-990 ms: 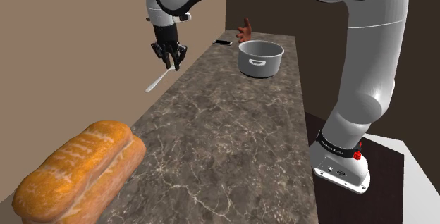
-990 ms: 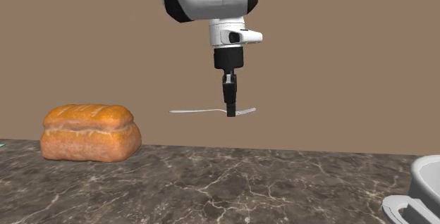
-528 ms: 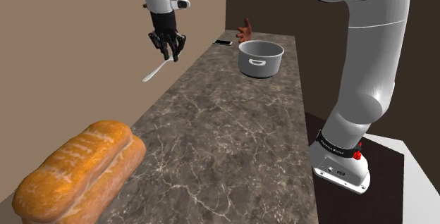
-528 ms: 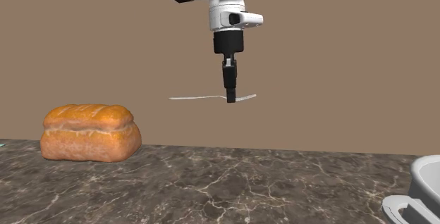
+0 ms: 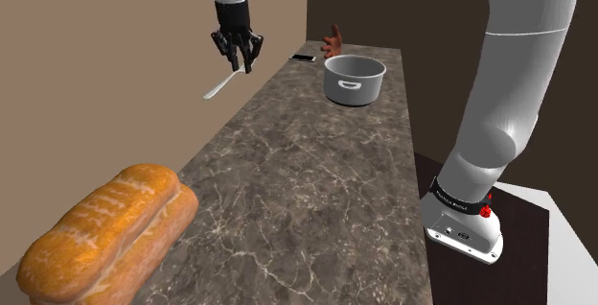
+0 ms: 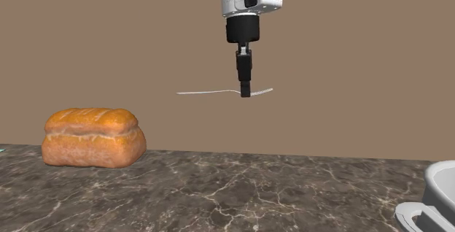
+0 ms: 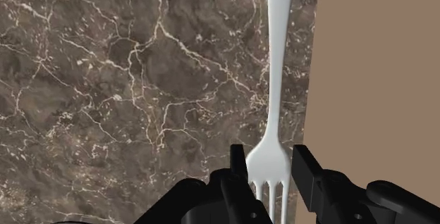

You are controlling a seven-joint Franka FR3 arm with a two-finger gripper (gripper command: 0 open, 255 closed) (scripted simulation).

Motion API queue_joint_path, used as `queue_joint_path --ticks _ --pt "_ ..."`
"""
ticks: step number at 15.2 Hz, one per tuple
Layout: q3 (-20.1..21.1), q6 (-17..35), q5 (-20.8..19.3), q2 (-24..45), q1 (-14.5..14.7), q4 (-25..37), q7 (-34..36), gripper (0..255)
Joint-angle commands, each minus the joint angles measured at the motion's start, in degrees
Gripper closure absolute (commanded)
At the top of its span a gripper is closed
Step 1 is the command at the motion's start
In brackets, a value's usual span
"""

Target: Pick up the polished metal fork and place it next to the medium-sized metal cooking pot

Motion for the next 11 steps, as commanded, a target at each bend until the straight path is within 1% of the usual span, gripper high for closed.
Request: queue_joint_path --ticks 1,4,7,9,11 --pt "-0.39 1.44 2.24 -4.07 -2.33 -4.69 -2.58 255" --pt "-1.69 3.52 5.91 -10.81 -5.42 -12.18 -7.21 255" --pt "-3.76 4.9 9.09 -17.02 -7.51 -18.69 -12.07 255" --pt "-5.23 5.44 10.62 -20.36 -8.38 -22.11 -14.91 255" --pt "-5.25 6.97 10.56 -20.25 -8.27 -23.55 -14.79 255"
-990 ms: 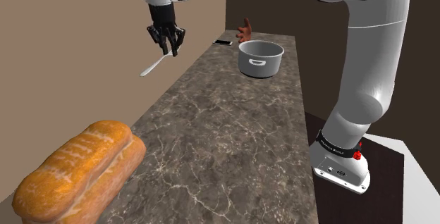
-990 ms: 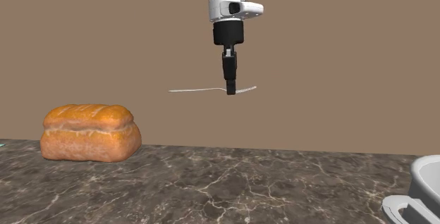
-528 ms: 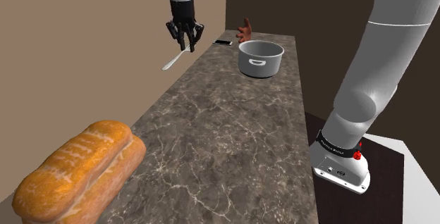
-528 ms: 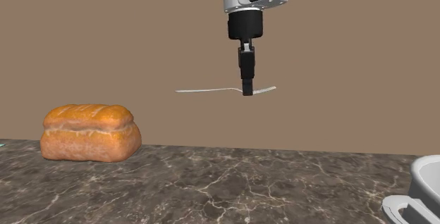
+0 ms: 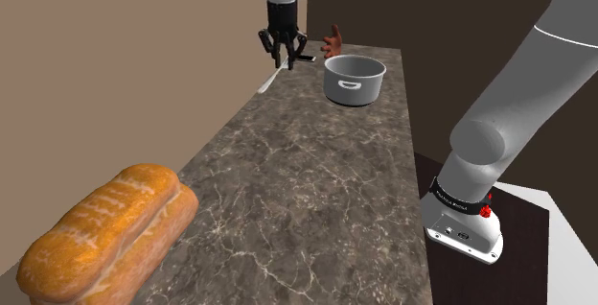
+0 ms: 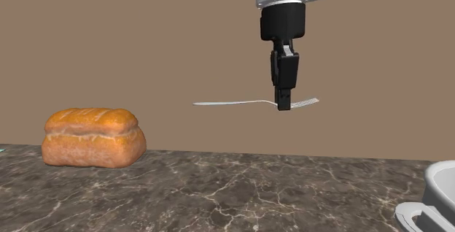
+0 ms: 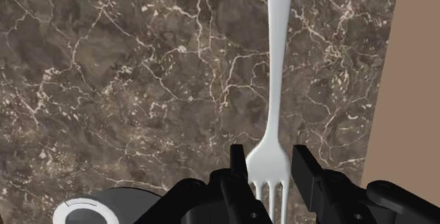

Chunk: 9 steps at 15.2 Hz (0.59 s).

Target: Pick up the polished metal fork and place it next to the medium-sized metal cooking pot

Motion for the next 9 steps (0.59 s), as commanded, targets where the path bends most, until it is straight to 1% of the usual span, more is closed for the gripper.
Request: queue_joint_path --ticks 1,9 --pt "-0.23 1.56 0.28 -0.59 -0.1 -2.07 -0.42 255" --pt "0.07 7.65 -0.24 0.5 -0.01 -7.2 0.24 255"
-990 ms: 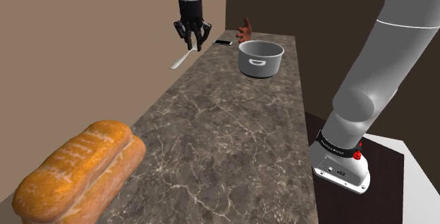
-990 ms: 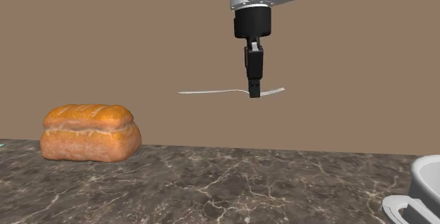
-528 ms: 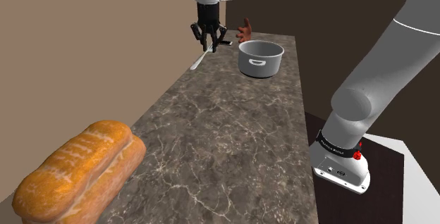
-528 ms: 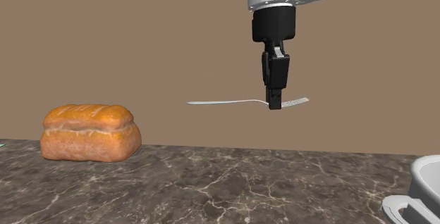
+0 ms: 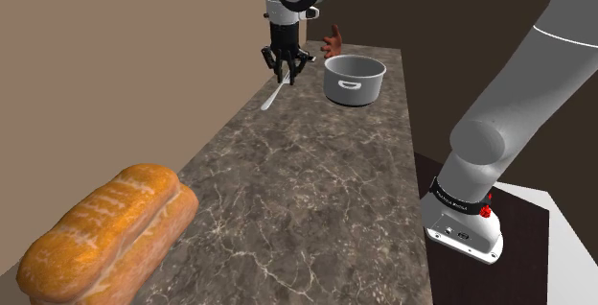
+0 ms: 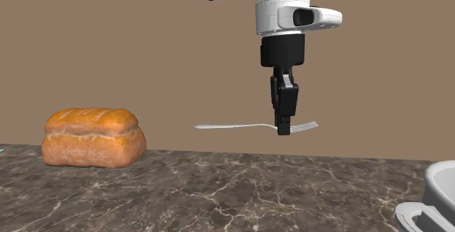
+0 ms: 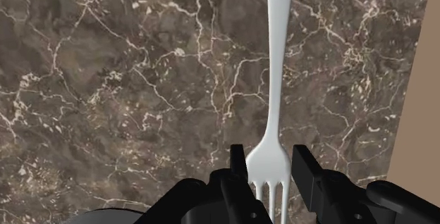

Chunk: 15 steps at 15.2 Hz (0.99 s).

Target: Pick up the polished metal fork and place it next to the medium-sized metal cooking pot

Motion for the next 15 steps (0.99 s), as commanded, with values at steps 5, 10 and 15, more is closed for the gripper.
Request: queue_joint_path --ticks 5,10,15 --pt "0.25 4.65 -0.67 1.26 0.04 -3.52 0.69 255" --pt "0.46 8.43 -1.5 2.73 0.06 -6.01 1.47 255" --pt "0.63 12.18 -2.63 4.53 0.07 -8.19 2.45 255"
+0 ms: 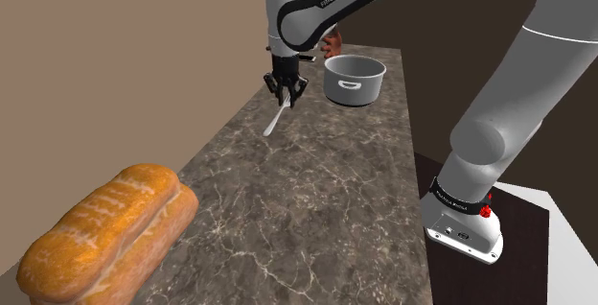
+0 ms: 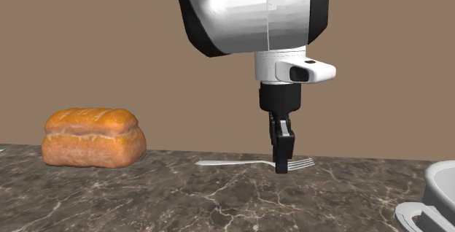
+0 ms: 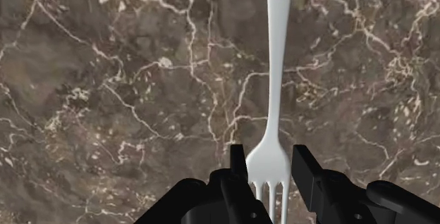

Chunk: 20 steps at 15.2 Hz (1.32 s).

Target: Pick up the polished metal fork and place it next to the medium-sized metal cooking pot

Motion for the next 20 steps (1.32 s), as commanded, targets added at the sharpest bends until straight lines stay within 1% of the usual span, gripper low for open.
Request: queue_joint_path --ticks 1,11,18,19,20 --pt "0.08 1.59 -0.5 0.77 0.02 -0.9 0.46 255" --pt "0.06 9.1 -4.06 5.64 0.16 -4.25 3.32 255" --pt "0.04 9.1 -4.06 5.64 0.18 -4.25 3.32 255" --pt "0.04 9.1 -4.06 5.64 0.17 -4.25 3.32 0" --pt "0.04 9.1 -4.06 5.64 0.17 -4.25 3.32 0"
